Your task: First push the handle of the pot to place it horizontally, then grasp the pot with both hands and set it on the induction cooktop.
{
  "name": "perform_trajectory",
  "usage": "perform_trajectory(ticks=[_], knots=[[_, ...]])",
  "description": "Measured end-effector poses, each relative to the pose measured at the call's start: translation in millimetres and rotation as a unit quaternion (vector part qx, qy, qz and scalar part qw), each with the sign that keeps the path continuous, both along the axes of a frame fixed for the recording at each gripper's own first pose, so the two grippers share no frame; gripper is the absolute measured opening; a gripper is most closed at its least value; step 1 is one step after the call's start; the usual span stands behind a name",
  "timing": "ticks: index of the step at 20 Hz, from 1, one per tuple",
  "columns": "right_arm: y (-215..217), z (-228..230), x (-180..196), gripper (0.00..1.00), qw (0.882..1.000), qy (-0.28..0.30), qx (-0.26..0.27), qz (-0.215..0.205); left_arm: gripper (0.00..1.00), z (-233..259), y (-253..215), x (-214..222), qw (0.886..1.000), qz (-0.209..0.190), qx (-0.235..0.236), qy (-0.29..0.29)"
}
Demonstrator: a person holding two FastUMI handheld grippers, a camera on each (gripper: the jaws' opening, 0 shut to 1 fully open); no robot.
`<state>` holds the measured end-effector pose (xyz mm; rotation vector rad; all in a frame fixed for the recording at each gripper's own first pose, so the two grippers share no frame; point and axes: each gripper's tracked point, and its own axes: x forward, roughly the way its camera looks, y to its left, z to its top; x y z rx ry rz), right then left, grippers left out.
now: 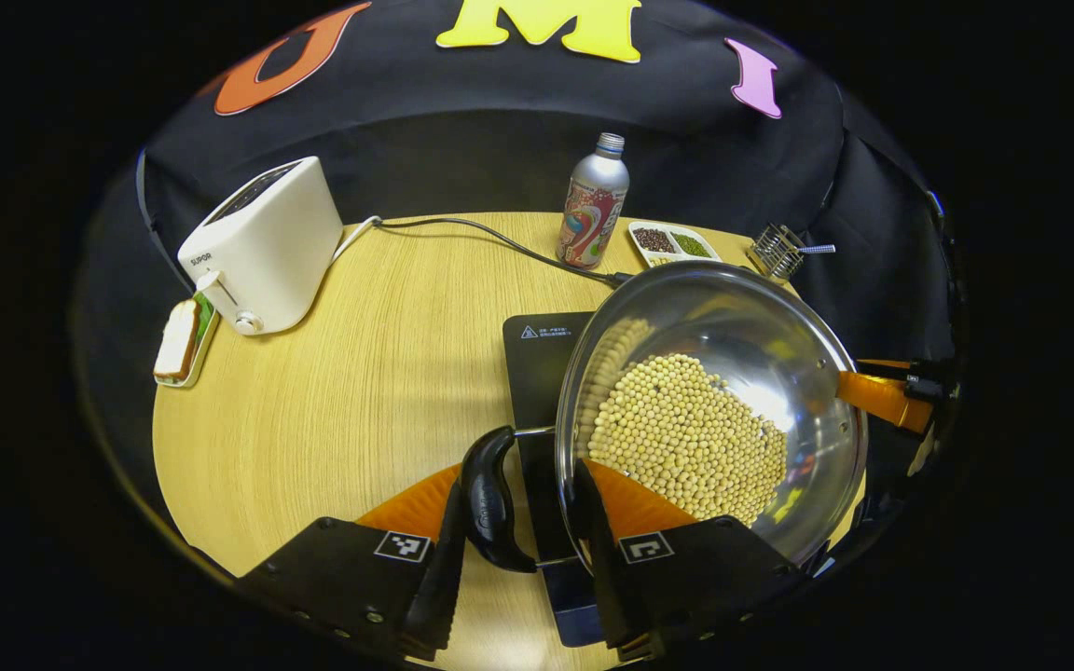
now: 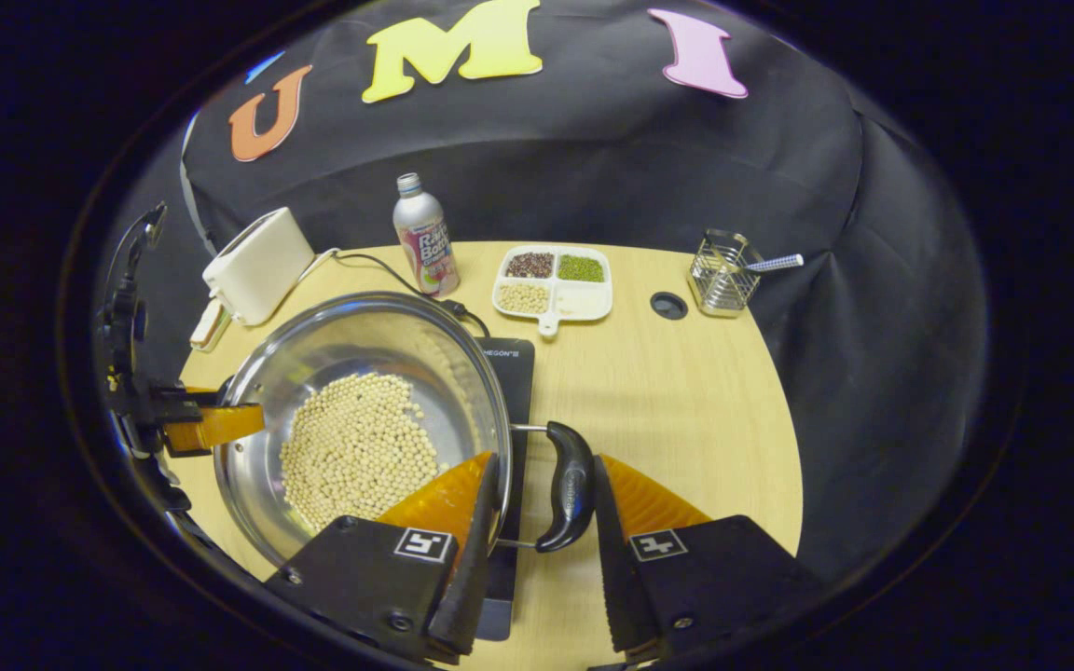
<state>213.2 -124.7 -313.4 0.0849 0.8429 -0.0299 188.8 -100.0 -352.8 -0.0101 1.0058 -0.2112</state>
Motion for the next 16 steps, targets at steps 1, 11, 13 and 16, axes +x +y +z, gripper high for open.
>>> perform_trajectory(ticks=[1,11,13,16], knots=[[-1.0,-2.1,-0.8,0.55,1.0,0.002,0.005,-0.002,0.59,0.8,0.2,1.0,1.0,-0.001,0.002,-0.002],[-3.9,-10.8,6.6,0.55,0.999,-0.047,-0.002,0.007,0.48,-1.6,-0.9,0.3,1.0,0.016,-0.007,-0.008],[-4.3,-11.3,7.8,0.54,0.999,-0.05,0.001,0.003,0.7,-1.7,-0.7,1.0,1.0,0.019,-0.009,-0.012],[-4.9,-10.9,7.5,0.57,0.998,-0.058,0.005,0.001,0.69,-1.9,0.1,2.6,1.0,0.02,-0.008,-0.021]])
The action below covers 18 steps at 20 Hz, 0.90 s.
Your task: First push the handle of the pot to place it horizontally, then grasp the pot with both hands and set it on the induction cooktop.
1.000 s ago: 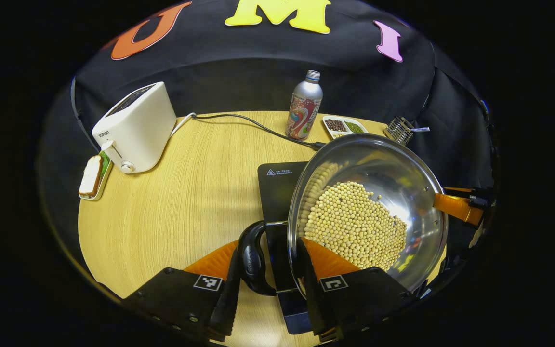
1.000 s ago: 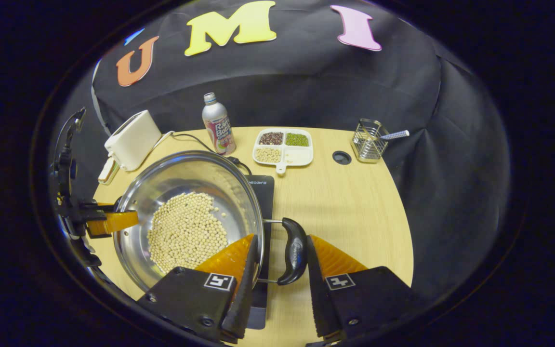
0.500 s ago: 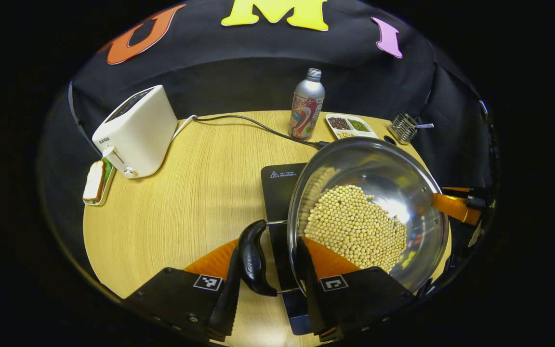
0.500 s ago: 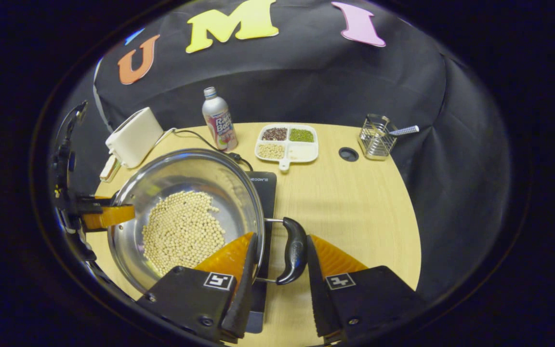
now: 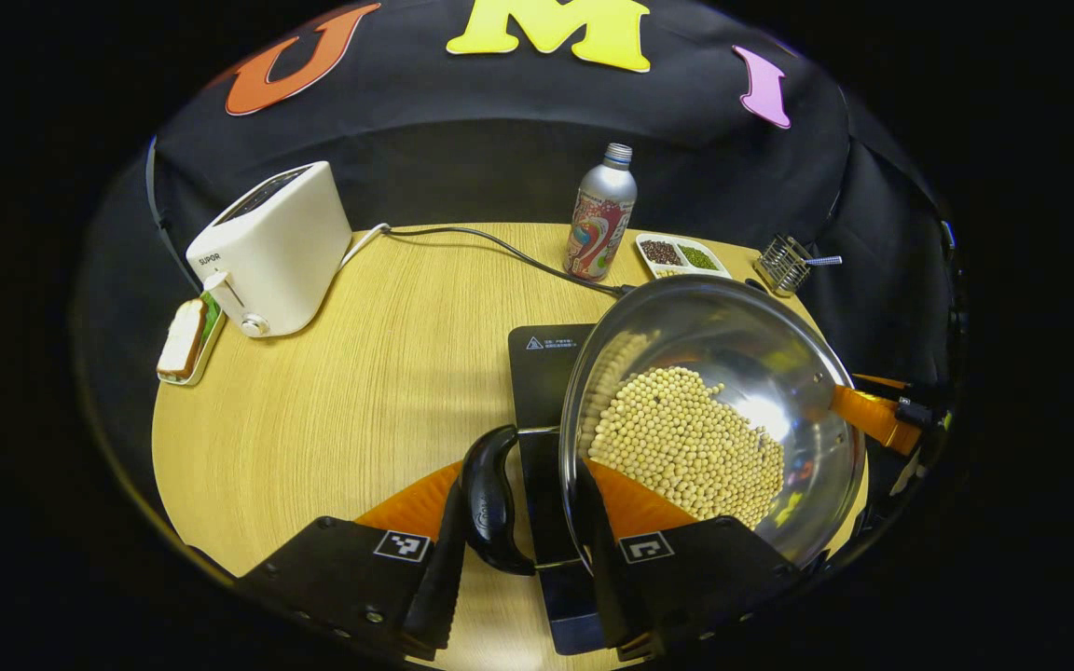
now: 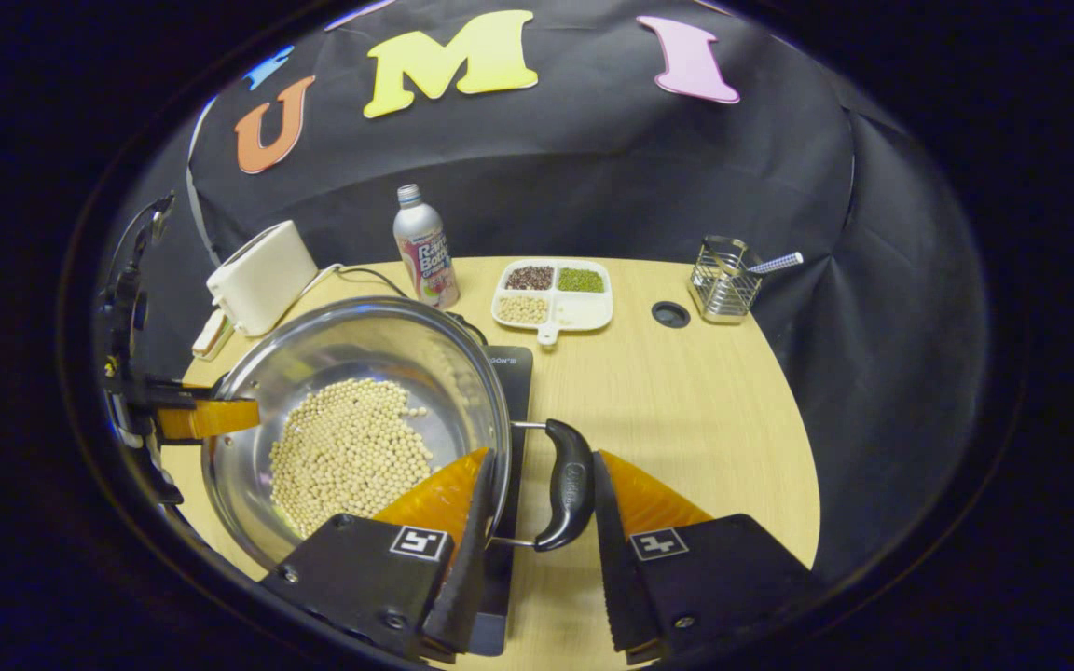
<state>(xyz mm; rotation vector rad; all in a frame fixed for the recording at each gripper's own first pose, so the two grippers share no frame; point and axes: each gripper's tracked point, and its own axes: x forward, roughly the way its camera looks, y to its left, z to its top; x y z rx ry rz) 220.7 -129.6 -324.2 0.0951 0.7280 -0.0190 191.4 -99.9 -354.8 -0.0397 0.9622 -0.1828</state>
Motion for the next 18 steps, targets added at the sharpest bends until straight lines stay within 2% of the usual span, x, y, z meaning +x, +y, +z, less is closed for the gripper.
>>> perform_trajectory(ticks=[1,2,3,4,5,6,7,8,9,13,18], knots=[[0,0,1,0.58,1.0,-0.003,0.004,-0.002,0.69,0,0,-1,1.0,0.0,0.0,0.0],[0,1,2,0.59,1.0,-0.007,0.009,-0.005,0.59,1,0,0,1.0,0.001,0.001,-0.004],[0,2,2,0.6,1.0,-0.016,0.014,-0.007,0.6,1,0,-1,1.0,-0.001,0.001,-0.005],[-2,4,2,0.61,0.999,-0.027,0.018,-0.012,0.51,2,0,-1,1.0,0.002,-0.002,-0.01],[-3,7,3,0.65,0.999,-0.04,0.02,-0.016,0.63,4,0,-2,1.0,0.007,-0.007,-0.017],[-5,10,2,0.7,0.999,-0.045,0.015,-0.019,0.64,8,1,-2,0.999,0.012,-0.01,-0.029],[-6,14,2,0.7,0.998,-0.055,0.013,-0.019,0.65,17,5,-2,0.999,0.015,-0.008,-0.047],[-5,24,2,0.77,0.997,-0.07,0.01,-0.014,0.8,23,5,-4,0.998,0.016,-0.008,-0.059],[-5,33,2,0.76,0.996,-0.086,0.004,-0.011,0.96,30,6,-4,0.997,0.017,-0.008,-0.075],[-2,59,-10,0.78,0.993,-0.118,-0.014,-0.004,0.97,75,28,-7,0.986,0.05,0.025,-0.154],[11,105,-38,0.78,0.986,-0.161,-0.029,0.006,0.97,127,41,-27,0.974,0.069,0.025,-0.216]])
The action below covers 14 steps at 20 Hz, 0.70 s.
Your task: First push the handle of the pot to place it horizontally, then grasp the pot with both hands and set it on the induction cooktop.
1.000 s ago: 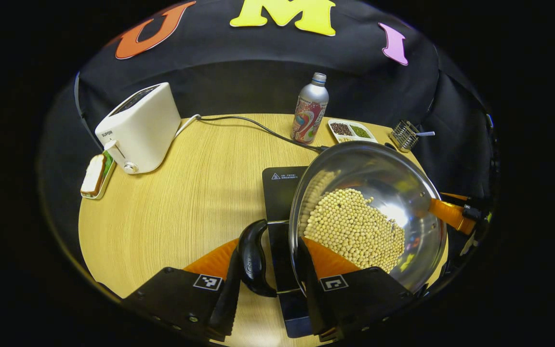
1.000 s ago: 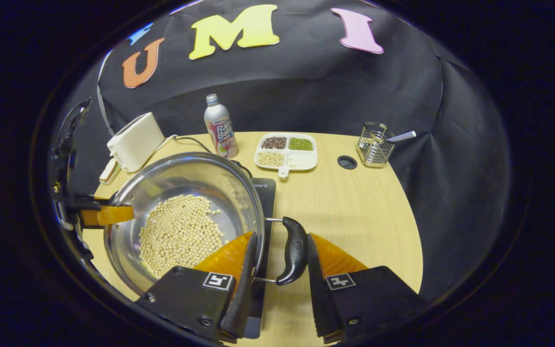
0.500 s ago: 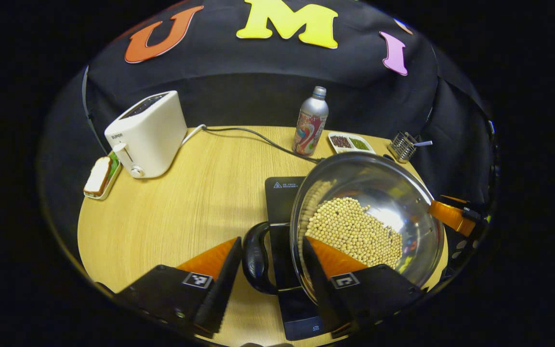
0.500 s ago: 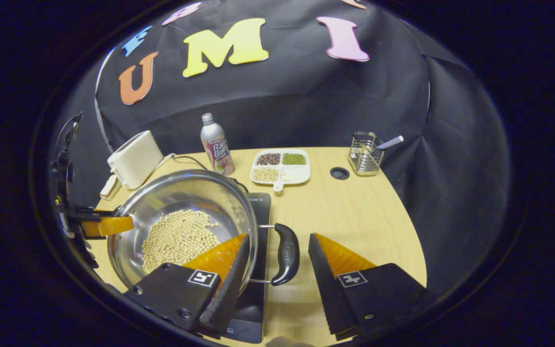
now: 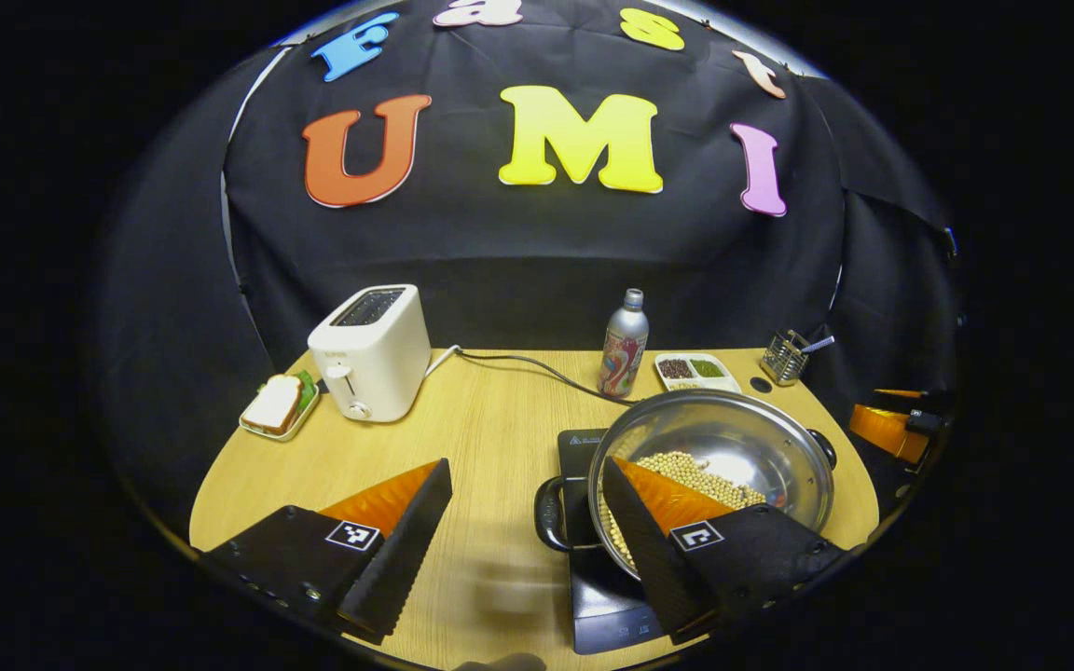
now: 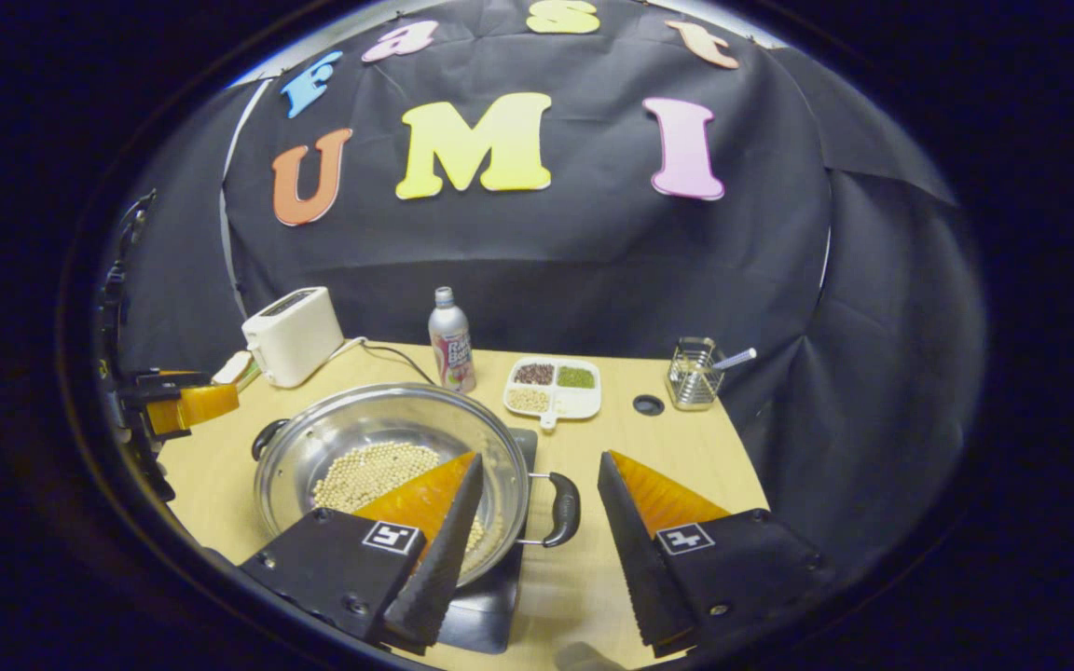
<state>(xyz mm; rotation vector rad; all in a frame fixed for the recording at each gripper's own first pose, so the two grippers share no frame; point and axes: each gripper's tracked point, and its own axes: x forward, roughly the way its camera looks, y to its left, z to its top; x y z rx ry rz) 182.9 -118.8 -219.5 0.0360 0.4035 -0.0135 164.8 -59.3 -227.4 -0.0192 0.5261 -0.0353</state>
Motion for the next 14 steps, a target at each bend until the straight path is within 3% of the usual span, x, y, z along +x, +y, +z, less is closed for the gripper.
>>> perform_trajectory(ticks=[7,10,14], knots=[[27,107,-68,0.8,0.995,-0.096,-0.029,-0.011,0.97,106,26,-52,0.996,-0.002,-0.002,-0.094],[36,158,-107,1.0,0.989,-0.142,-0.033,-0.032,0.97,154,42,-85,0.991,-0.007,0.008,-0.131],[48,214,-163,1.0,0.979,-0.193,-0.013,-0.058,0.97,199,59,-132,0.986,-0.008,-0.004,-0.168]])
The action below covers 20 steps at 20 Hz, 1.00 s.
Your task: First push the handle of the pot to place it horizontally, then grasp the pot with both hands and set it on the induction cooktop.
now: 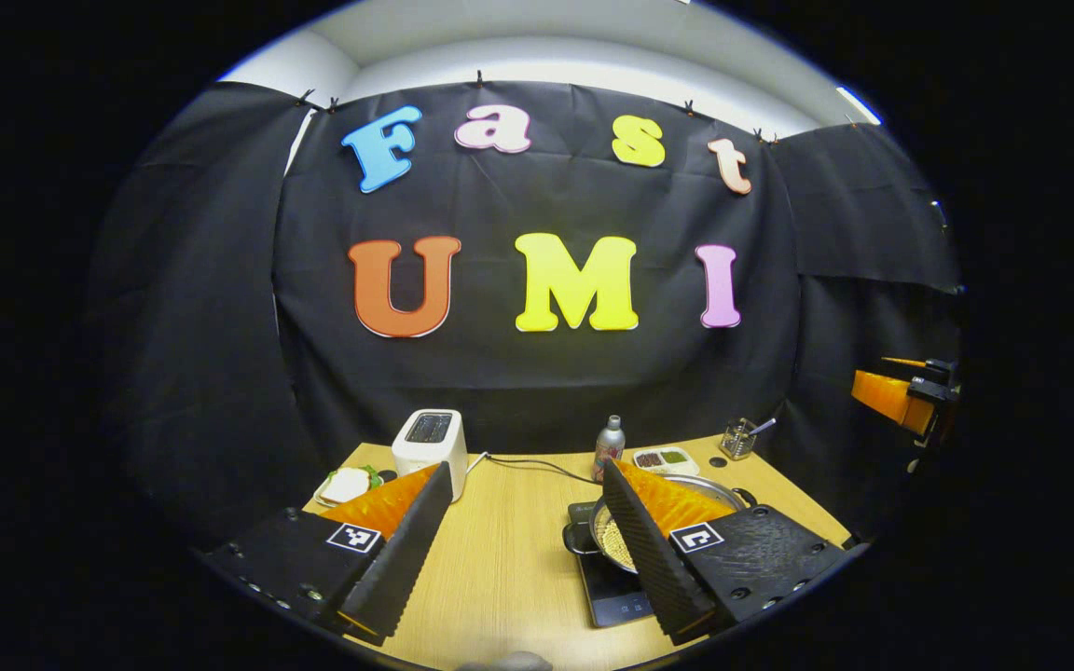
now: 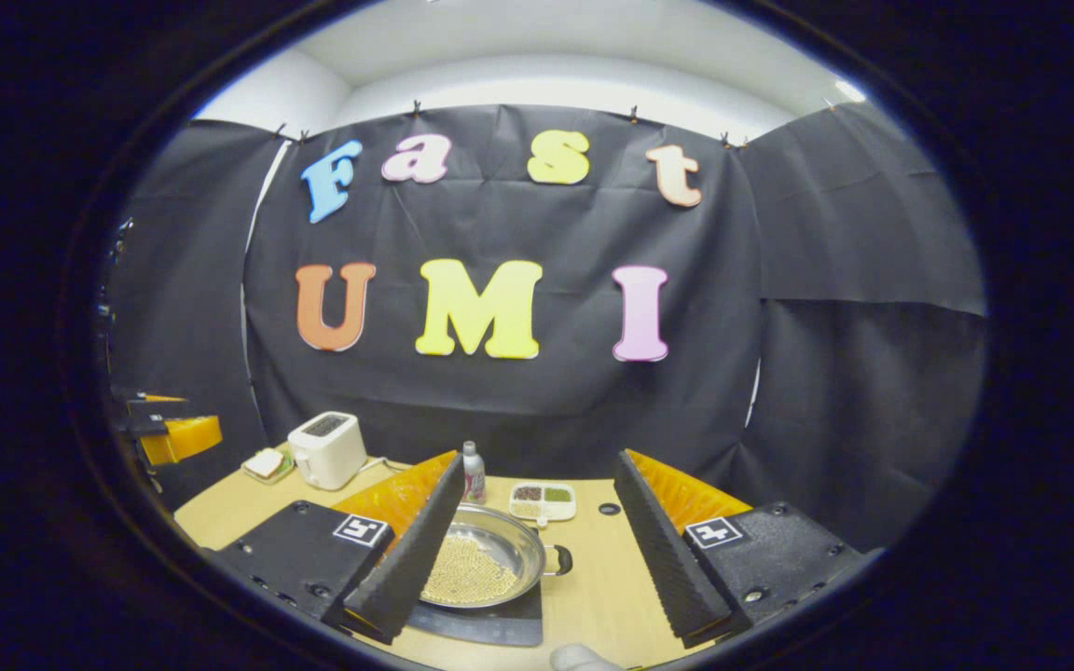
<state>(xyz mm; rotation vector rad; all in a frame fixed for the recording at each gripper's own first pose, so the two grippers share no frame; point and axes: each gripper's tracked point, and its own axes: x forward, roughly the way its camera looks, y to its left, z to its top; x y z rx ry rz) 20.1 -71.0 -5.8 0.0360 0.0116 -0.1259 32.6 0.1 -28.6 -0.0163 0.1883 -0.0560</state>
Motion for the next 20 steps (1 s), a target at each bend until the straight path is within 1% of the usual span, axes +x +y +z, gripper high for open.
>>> perform_trajectory(ticks=[2,4,6,8,12,15,17,20], knots=[[4,20,-26,1.0,1.0,-0.023,0.005,-0.01,0.97,24,12,-20,1.0,0.006,-0.006,-0.024],[10,39,-50,1.0,0.999,-0.048,0.009,-0.02,0.96,48,22,-32,0.999,0.003,-0.017,-0.047],[24,39,-69,1.0,0.998,-0.049,0.03,-0.016,0.95,62,35,-43,0.998,0.014,-0.02,-0.059],[30,39,-82,1.0,0.998,-0.048,0.033,-0.018,0.95,76,39,-54,0.997,0.011,-0.018,-0.071],[41,43,-102,1.0,0.998,-0.05,0.028,-0.02,0.95,88,42,-71,0.996,0.003,0.001,-0.087],[48,46,-111,1.0,0.998,-0.054,0.022,-0.018,0.95,87,42,-81,0.997,0.011,-0.011,-0.077],[55,49,-114,1.0,0.998,-0.055,0.02,-0.008,0.95,86,40,-86,0.997,0.013,-0.017,-0.076],[61,44,-108,1.0,0.999,-0.043,0.015,0.003,0.95,90,41,-86,0.996,0.019,-0.003,-0.086]])
